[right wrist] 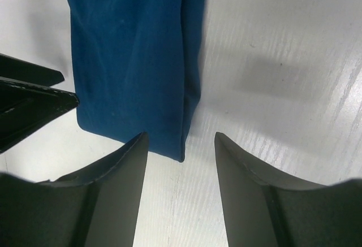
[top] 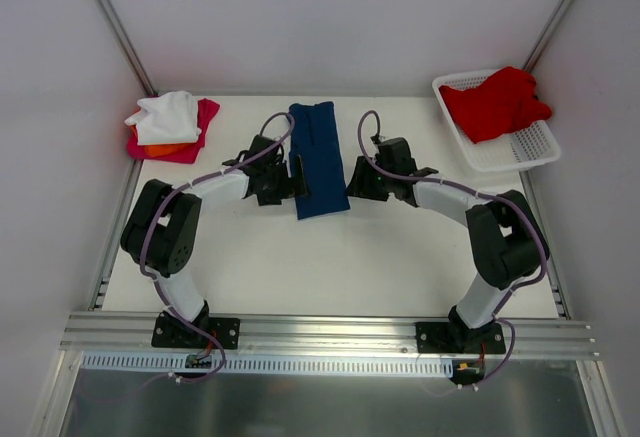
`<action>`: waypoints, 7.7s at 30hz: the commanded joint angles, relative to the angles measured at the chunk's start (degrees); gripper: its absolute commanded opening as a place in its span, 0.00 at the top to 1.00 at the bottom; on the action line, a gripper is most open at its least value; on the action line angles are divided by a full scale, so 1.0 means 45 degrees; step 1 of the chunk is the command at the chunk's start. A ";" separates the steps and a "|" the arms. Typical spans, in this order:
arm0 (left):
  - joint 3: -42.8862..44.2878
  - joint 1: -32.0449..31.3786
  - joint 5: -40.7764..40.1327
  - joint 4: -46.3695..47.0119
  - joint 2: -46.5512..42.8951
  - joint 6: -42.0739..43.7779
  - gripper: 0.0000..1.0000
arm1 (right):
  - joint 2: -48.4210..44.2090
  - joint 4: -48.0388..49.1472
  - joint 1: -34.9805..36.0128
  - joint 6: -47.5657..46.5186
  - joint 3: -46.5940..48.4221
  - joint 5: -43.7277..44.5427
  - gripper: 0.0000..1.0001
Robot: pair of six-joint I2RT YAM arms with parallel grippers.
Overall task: Fold and stack the t-shirts
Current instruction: Fold the folded rectangular tshirt in 1/3 of the way, then grab one side of the 2/3 rectangular tshirt with both arms, then fold the long partially folded tshirt into a neat square
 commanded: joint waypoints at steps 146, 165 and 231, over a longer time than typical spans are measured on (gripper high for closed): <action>-0.0702 -0.9793 -0.7794 -0.7208 -0.7732 -0.5602 1.00 | -0.9267 -0.6248 1.2199 0.3462 -0.1915 1.3568 1.00; -0.0956 -0.7040 -0.6388 -0.4944 -0.6267 -0.3318 1.00 | -0.7881 -0.4120 0.8977 0.1374 -0.2405 1.1110 1.00; 0.1290 -0.3014 -0.3419 -0.1915 -0.2181 0.0219 0.01 | -0.2996 -0.1735 0.3761 -0.1538 0.0388 0.7278 0.54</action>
